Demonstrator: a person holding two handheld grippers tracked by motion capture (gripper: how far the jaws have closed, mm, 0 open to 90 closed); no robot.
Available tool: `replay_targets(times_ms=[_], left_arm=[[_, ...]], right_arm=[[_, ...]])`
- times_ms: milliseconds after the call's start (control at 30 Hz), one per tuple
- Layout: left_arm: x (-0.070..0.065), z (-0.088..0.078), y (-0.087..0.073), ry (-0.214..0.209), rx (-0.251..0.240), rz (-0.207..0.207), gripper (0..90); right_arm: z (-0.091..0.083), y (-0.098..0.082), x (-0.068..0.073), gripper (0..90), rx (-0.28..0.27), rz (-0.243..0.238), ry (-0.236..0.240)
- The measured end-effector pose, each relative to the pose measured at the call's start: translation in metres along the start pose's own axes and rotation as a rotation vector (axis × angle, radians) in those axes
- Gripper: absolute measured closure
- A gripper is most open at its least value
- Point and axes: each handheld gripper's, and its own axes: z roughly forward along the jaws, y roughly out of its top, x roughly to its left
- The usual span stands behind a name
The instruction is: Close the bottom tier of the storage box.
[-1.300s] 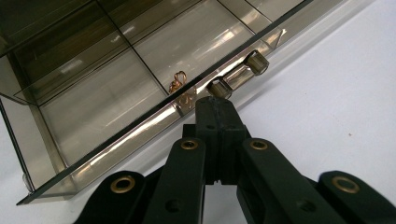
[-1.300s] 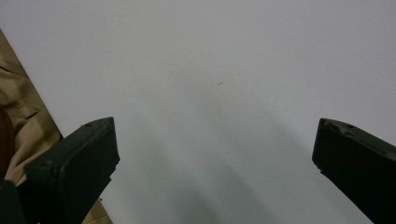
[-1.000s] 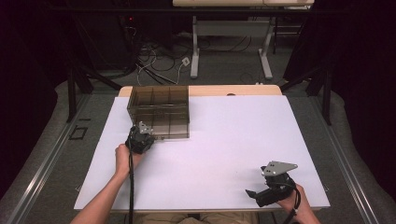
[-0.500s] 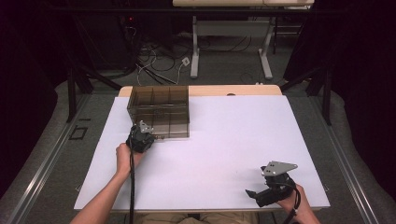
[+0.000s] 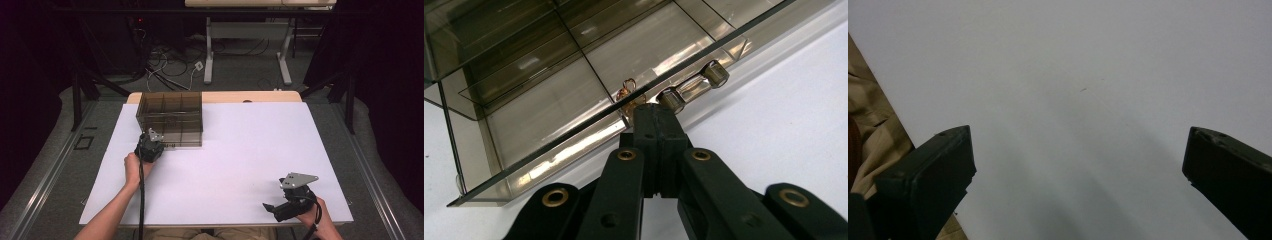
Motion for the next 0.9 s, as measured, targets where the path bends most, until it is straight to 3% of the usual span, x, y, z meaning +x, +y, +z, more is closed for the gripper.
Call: replay_targets(times_ms=[567, 900], left_arm=[[0.0037, 0.0039, 0.0044, 0.016, -0.008, -0.036, 90.0], [0.0033, 0.0048, 0.0067, 0.027, -0.008, -0.019, 90.0]], right_arm=[[-0.0001, 0.0000, -0.0003, 0.0, 0.001, -0.006, 0.002], [0.0000, 0.0001, -0.0004, 0.0, 0.001, -0.007, 0.003]])
